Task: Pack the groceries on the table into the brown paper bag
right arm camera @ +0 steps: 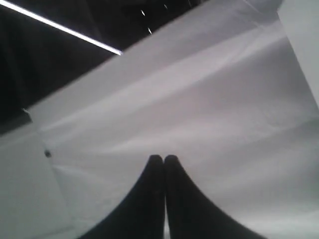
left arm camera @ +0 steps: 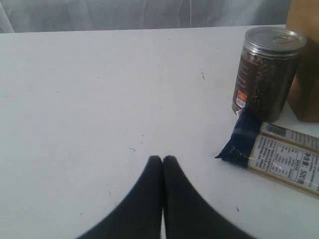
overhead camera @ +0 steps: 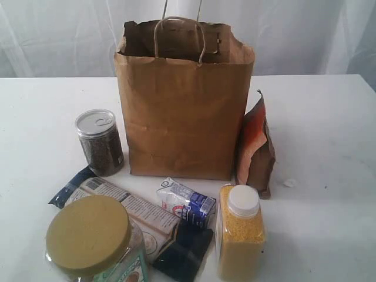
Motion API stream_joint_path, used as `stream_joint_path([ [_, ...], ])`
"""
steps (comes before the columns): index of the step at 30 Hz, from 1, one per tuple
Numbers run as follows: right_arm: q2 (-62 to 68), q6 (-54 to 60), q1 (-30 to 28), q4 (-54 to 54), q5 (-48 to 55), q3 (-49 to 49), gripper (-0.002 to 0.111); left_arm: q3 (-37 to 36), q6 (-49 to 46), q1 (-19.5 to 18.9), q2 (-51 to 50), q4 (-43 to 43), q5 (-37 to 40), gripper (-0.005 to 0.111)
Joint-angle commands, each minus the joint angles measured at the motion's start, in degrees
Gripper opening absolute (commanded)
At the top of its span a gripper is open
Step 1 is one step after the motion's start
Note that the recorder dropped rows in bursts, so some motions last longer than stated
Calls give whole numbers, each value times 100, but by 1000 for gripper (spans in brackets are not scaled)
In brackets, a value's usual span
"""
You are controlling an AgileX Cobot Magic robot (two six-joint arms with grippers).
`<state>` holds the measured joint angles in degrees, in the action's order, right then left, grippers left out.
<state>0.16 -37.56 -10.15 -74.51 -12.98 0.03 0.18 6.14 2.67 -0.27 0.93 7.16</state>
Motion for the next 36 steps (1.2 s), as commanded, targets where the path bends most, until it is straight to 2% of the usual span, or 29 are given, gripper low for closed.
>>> stream_joint_path([
  [1,-16,-245,-29,-177,-1282,-19,0,-18,-15,33,27,-50,-4,0],
  [3,-16,-2182,-29,227,-1531,-402,0,-18,-15,33,27,-50,-4,0],
  [5,-16,-2581,-29,906,-2100,-713,0,-18,-15,33,27,-50,-4,0],
  [7,331,-1953,-29,1442,-3048,-1109,0,-18,-15,33,27,-50,-4,0],
  [10,1153,-1769,-29,2060,-3467,-1989,0,-18,-15,33,27,-50,-4,0],
  [12,2061,-971,-29,3907,-3554,-2995,0,-18,-15,33,27,-50,-4,0],
  [13,2440,-222,-29,4875,-3565,-3352,0,-18,-15,33,27,-50,-4,0],
  [15,3202,1391,-29,6646,-3199,-3978,0,-18,-15,33,27,-50,-4,0],
  [17,3958,2691,-29,8337,-2044,-4608,0,-18,-15,33,27,-50,-4,0],
  [20,4986,2832,-29,9613,93,-5191,0,-18,-15,33,27,-50,-4,0],
  [26,6953,2857,-137,9622,3764,-5487,0,-18,-15,33,27,-50,-4,0],
  [30,7461,2948,-126,9133,5754,-5591,0,-18,-15,33,27,-50,-4,0],
  [33,7432,3756,-126,8490,6834,-5677,0,-18,-15,33,27,-50,-4,0],
  [36,7224,4401,-126,7232,7553,-5820,0,-18,-15,33,27,-50,-4,0],
])
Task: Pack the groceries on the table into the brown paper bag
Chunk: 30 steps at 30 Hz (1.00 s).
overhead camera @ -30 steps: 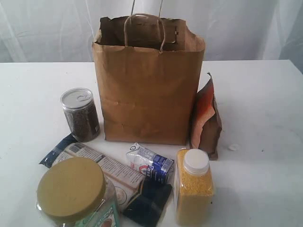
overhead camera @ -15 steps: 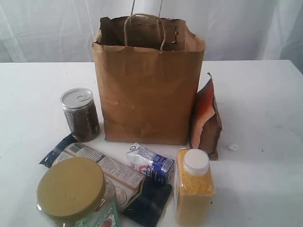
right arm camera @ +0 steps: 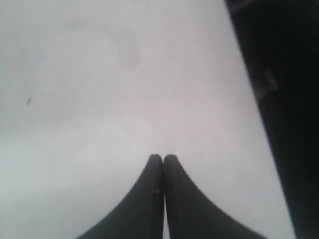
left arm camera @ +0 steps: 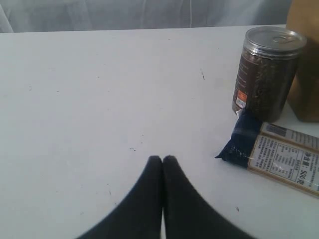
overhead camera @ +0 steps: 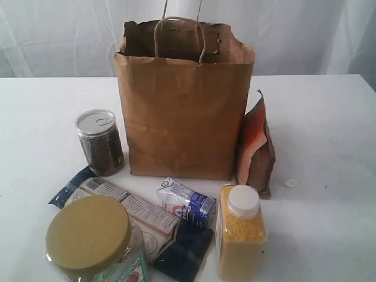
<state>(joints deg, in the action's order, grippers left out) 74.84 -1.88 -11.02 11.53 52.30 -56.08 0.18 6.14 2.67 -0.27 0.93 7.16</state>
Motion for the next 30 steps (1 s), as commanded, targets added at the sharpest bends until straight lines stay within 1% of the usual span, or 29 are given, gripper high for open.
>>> stream_joint_path([
  [1,-317,1022,-38,-1840,1256,-210,0,-18,-15,33,27,-50,-4,0],
  [3,-513,1611,33,-3050,1746,-210,0,-18,-15,33,27,-50,-4,0],
  [5,-688,1721,328,-3692,1767,-210,0,-18,-15,33,27,-50,-4,0],
  [6,-792,1637,580,-3812,1767,-210,0,-18,-15,33,27,-50,-4,0],
  [7,-892,1480,819,-3813,1767,-199,0,-18,-15,33,27,-50,-4,0],
  [10,-1074,583,1822,-3472,1767,-162,0,-18,-15,33,27,-50,-4,0],
  [12,-1072,-13,2600,-3227,1611,-150,0,-18,-15,33,27,-50,-4,0],
  [14,-1060,-475,3324,-3037,1292,-150,0,-18,-15,33,27,-50,-4,0],
  [16,-1060,-871,3910,-2867,768,-150,0,-18,-15,33,27,-50,-4,0],
  [19,-1060,-1086,4422,-2757,270,-186,0,-18,-15,33,27,-50,-4,0],
  [23,-1060,-1014,4637,-2663,28,-199,1,-18,-15,33,27,-50,-4,0],
  [24,-1033,-848,4637,-2622,28,-199,3,-18,-15,33,27,-50,-4,0],
  [26,-978,-492,4637,-2622,74,-199,11,-18,-15,33,27,-50,-4,0],
  [28,-892,-305,4637,-2622,74,-199,26,-18,-15,33,27,-50,-4,0],
  [30,-775,-307,4637,-2622,74,-199,48,-18,-15,33,27,-50,-4,0],
])
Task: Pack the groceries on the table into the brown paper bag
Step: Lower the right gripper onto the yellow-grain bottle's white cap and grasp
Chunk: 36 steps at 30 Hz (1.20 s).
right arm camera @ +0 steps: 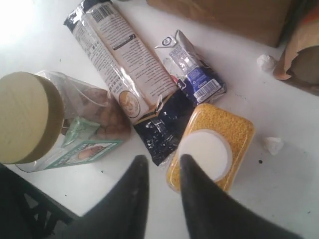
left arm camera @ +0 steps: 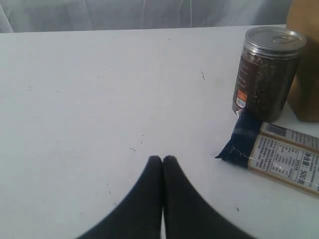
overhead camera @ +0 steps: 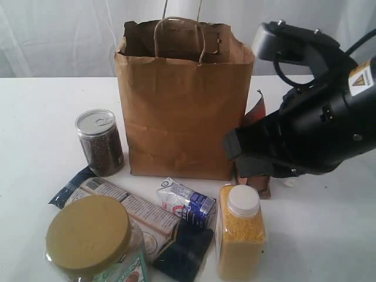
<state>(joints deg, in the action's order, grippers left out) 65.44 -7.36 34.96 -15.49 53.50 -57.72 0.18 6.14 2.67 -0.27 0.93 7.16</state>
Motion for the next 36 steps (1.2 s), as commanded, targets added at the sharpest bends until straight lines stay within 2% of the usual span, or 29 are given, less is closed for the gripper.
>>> stream_joint_path([
  [1,225,242,38,80,-47,-35,59,-18,-15,33,27,-50,-4,0],
  [3,343,269,38,138,-47,-35,73,-18,-15,33,27,-50,-4,0],
  [5,470,269,38,313,-47,-35,79,-18,-15,33,27,-50,-4,0],
  [13,1342,-331,38,1010,527,-333,79,-18,-15,33,27,-50,-4,0],
  [19,1955,-331,38,506,554,-588,79,-18,-15,33,27,-50,-4,0],
  [25,2443,-331,38,503,777,-623,79,-18,-15,33,27,-50,-4,0],
  [31,2638,-555,38,503,1366,-623,71,-18,-15,33,27,-50,-4,0],
  [33,2638,-555,38,530,1454,-623,64,-18,-15,33,27,-50,-4,0],
  [36,2638,-555,38,530,1441,-623,45,-18,-15,33,27,-50,-4,0],
])
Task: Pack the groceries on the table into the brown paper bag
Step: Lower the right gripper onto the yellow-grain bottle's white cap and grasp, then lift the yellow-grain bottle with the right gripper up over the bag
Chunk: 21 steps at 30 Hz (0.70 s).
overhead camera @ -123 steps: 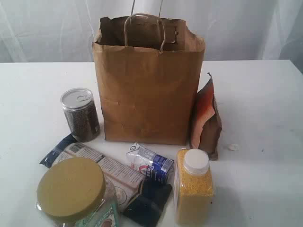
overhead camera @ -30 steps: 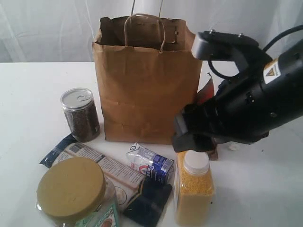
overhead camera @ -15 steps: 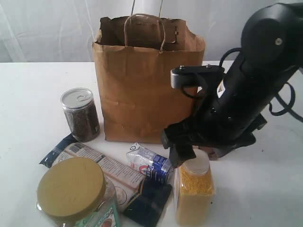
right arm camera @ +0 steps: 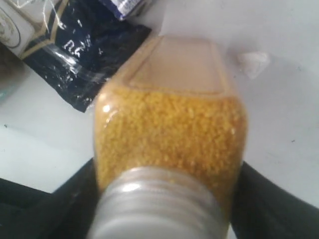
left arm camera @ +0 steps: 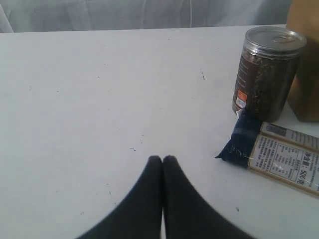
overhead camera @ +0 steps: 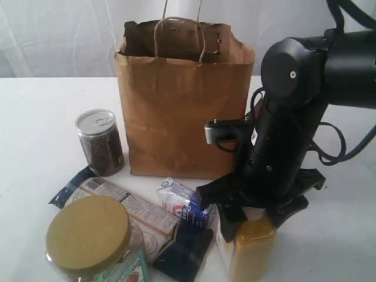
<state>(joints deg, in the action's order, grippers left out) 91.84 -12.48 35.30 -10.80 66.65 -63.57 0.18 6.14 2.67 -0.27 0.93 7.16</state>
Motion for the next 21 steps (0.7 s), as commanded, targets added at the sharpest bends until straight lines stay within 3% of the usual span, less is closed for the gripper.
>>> stream_joint_path([
  [1,-3,-43,4,61,104,-38,35,-18,-15,33,27,-50,-4,0],
  [5,-3,-43,4,50,104,-176,13,-18,-15,33,27,-50,-4,0],
  [9,-160,-43,4,-12,318,-545,3,-18,-15,33,27,-50,-4,0],
  [21,-866,118,4,-950,332,-2102,0,-18,-15,33,27,-50,-4,0],
])
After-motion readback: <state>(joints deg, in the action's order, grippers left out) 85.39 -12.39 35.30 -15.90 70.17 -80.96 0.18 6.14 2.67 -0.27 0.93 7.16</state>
